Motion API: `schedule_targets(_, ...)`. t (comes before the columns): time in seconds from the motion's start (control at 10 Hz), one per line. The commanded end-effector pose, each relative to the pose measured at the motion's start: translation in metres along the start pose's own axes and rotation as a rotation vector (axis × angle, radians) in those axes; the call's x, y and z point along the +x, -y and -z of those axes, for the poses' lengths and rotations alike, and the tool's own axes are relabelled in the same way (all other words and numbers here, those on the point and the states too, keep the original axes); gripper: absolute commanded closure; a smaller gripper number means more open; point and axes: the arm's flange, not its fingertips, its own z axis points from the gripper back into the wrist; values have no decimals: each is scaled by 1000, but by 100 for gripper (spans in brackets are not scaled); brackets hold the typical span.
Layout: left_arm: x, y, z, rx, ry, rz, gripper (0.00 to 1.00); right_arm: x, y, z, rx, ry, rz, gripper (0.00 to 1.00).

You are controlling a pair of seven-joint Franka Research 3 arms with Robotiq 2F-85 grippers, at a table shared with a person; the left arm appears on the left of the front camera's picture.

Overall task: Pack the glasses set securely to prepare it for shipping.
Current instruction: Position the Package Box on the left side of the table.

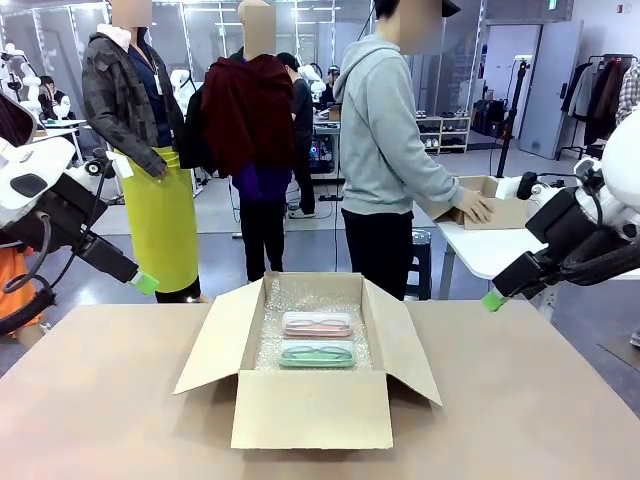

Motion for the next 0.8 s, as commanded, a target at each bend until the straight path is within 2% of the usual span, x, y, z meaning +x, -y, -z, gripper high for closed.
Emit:
schedule_targets(0.0,0,-1,-2,-16,9,7,0,-1,0,-2,-2,-1,1,0)
schedule_targets(0.7,0,-1,-2,-16,9,7,0,-1,0,-2,-2,-1,1,0)
